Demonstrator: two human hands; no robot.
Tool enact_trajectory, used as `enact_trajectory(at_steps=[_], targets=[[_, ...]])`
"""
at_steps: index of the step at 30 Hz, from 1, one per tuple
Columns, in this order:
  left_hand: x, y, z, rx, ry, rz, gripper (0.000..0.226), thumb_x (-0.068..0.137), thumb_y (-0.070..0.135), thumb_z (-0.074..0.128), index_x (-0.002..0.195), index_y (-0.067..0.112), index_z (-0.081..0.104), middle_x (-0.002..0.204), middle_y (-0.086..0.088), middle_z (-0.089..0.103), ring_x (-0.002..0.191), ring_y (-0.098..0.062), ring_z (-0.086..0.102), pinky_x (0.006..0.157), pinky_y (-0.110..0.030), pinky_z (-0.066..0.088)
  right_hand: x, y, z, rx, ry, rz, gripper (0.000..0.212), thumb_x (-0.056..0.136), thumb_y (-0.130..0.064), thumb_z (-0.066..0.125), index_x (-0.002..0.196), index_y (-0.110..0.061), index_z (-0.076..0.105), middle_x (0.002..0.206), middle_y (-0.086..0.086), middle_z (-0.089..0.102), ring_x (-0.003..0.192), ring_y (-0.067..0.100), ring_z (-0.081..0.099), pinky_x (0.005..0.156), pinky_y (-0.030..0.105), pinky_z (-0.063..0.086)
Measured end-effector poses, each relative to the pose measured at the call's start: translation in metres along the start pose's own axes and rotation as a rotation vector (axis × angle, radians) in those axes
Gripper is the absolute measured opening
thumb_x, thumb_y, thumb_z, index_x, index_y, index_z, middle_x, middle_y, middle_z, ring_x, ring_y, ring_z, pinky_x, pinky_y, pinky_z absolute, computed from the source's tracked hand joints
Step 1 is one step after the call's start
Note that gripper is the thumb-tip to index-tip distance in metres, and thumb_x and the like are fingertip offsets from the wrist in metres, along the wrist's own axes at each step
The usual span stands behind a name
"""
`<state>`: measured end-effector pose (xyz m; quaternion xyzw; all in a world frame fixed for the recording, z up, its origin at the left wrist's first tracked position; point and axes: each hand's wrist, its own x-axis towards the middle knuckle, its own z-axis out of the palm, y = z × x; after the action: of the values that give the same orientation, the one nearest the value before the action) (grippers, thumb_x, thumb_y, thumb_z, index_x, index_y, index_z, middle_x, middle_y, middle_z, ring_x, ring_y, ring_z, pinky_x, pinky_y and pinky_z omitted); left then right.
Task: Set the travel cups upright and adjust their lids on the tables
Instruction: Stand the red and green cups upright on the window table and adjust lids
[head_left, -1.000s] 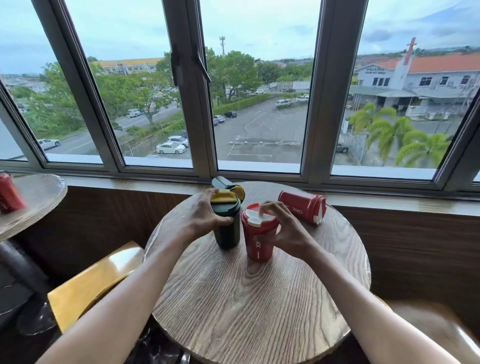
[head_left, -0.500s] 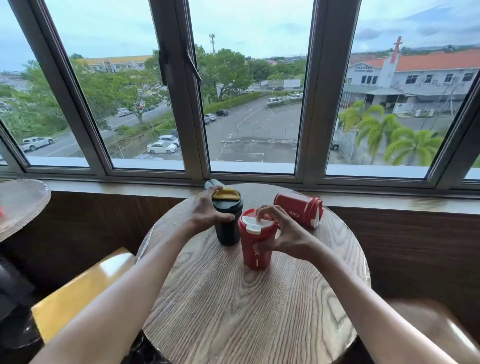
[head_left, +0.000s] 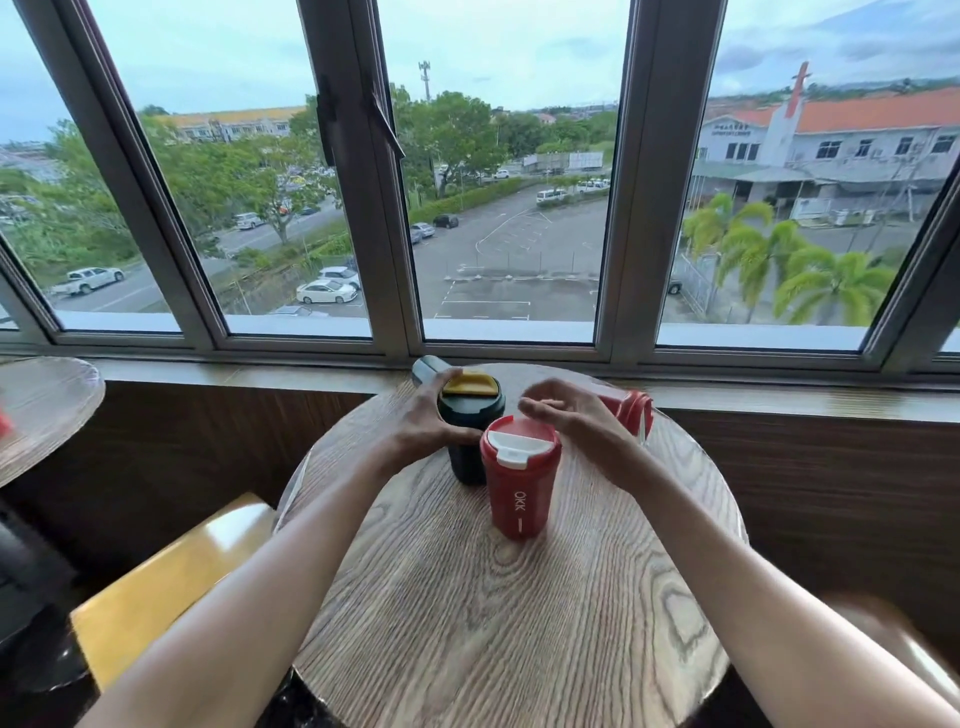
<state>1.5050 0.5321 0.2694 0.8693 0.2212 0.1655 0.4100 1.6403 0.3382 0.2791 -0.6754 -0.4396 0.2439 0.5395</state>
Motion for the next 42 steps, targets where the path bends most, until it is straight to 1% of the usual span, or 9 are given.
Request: enact_trajectory(at_steps=[3,7,11,14,17,21,26,35,42], targets=[[-0.009,-0.002,0.0,-0.012,-0.022,0.004,0.096,0.069,0.01,0.084,0.149,0.014,0.031,0.139,-0.005,0.042,0.13,-0.018,0.04,0.107,-0.023,0.032,0.036,-0.009,0.004,-0.105,0.012,0.004,0.025,0.087,-0.031,0.069,0.109,-0.022,0.063,0.121,0.005,0.064,0.117,0.024,0.058,0.096,0.041,0.049],[-0.042,0.001,0.016,0.085,0.424,0.165,0.051,0.071,0.008,0.062,0.121,0.016,0.053,0.119,-0.005,0.053,0.112,-0.017,0.046,0.093,-0.026,0.04,0.069,-0.026,0.012,-0.29,-0.15,-0.006,0.04,0.085,-0.029,0.073,0.12,-0.018,0.06,0.138,0.008,0.049,0.123,0.024,0.045,0.099,0.039,0.041],[-0.071,0.004,0.038,0.197,0.379,0.44,0.027,0.086,0.026,0.058,0.112,0.018,0.06,0.115,-0.003,0.057,0.106,-0.016,0.053,0.088,-0.02,0.043,0.09,-0.031,0.018,-0.439,-0.327,0.017,0.056,0.075,-0.033,0.082,0.124,-0.023,0.06,0.145,0.004,0.041,0.125,0.019,0.041,0.096,0.033,0.038],[-0.079,0.003,0.053,0.201,0.322,0.485,0.048,0.087,0.046,0.066,0.122,0.014,0.058,0.119,-0.004,0.058,0.104,-0.012,0.057,0.085,-0.012,0.044,0.097,-0.03,0.025,-0.524,-0.394,0.025,0.06,0.066,-0.043,0.086,0.118,-0.03,0.06,0.142,0.003,0.045,0.125,0.022,0.047,0.104,0.041,0.043],[-0.084,0.002,0.066,0.163,0.321,0.432,0.07,0.076,0.057,0.073,0.129,0.019,0.047,0.122,-0.001,0.058,0.101,-0.007,0.057,0.084,-0.007,0.042,0.099,-0.03,0.029,-0.537,-0.411,0.015,0.064,0.059,-0.048,0.088,0.112,-0.034,0.056,0.135,0.002,0.051,0.115,0.022,0.054,0.099,0.044,0.047],[-0.087,0.007,0.08,0.071,0.302,0.35,0.089,0.063,0.054,0.084,0.131,0.027,0.033,0.121,0.004,0.059,0.098,-0.003,0.056,0.082,0.0,0.038,0.098,-0.03,0.029,-0.574,-0.363,0.006,0.064,0.053,-0.05,0.088,0.107,-0.036,0.057,0.124,0.002,0.055,0.106,0.022,0.057,0.09,0.041,0.052],[-0.084,0.015,0.089,0.084,0.392,0.264,0.087,0.062,0.036,0.089,0.123,0.029,0.029,0.111,0.012,0.055,0.093,-0.005,0.06,0.076,-0.006,0.048,0.092,-0.023,0.019,-0.57,-0.285,-0.003,0.061,0.059,-0.046,0.088,0.109,-0.033,0.057,0.124,0.003,0.054,0.106,0.022,0.055,0.085,0.034,0.05],[-0.096,0.006,0.074,0.165,0.453,0.201,0.085,0.06,0.044,0.082,0.125,0.027,0.03,0.112,0.005,0.062,0.092,-0.015,0.066,0.073,-0.038,0.059,0.091,-0.023,0.026,-0.571,-0.225,0.016,0.064,0.059,-0.044,0.089,0.114,-0.028,0.059,0.127,0.007,0.055,0.11,0.023,0.054,0.088,0.036,0.05],[-0.109,-0.004,0.053,0.138,0.474,0.147,0.086,0.064,0.039,0.085,0.127,0.027,0.028,0.112,0.004,0.064,0.088,-0.014,0.069,0.07,-0.035,0.06,0.101,-0.023,0.039,-0.575,-0.232,0.051,0.057,0.062,-0.048,0.086,0.109,-0.032,0.058,0.122,0.008,0.055,0.106,0.023,0.055,0.087,0.035,0.049]])
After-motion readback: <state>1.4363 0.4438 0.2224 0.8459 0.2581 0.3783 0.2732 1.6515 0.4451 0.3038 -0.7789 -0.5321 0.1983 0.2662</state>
